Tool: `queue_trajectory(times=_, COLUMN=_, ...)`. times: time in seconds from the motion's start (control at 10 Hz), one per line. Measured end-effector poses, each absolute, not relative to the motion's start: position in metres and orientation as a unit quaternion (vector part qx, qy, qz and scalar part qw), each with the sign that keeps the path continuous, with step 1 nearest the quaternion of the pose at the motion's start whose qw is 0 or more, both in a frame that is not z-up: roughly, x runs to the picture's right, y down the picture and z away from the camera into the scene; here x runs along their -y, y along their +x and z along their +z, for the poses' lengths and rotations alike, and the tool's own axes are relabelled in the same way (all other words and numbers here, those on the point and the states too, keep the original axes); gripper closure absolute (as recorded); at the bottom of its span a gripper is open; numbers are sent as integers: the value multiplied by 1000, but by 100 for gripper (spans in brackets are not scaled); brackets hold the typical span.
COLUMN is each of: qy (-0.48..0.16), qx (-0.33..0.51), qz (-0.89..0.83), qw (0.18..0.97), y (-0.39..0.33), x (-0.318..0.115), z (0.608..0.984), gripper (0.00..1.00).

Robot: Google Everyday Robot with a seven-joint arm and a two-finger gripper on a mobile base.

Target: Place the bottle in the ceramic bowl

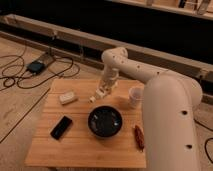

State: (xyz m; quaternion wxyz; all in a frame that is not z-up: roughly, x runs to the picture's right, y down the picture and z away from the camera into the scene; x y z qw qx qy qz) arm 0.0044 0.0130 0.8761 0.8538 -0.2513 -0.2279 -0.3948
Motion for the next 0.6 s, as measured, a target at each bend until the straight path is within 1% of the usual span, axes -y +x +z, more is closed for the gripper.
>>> queue_trajectory(times=0.3, qy=-245, qx=248, qz=-421, qw=837, y=-14, x=-24, z=841, gripper=100)
queue_trajectory(times=0.4, qy=-244, qx=256, qz=-431, qw=830, y=-20, x=-33, z=826, gripper=100)
queue_trajectory(times=0.6, qy=-250, qx=268, qz=-437, qw=822, y=-26, x=-48, z=808, gripper=100)
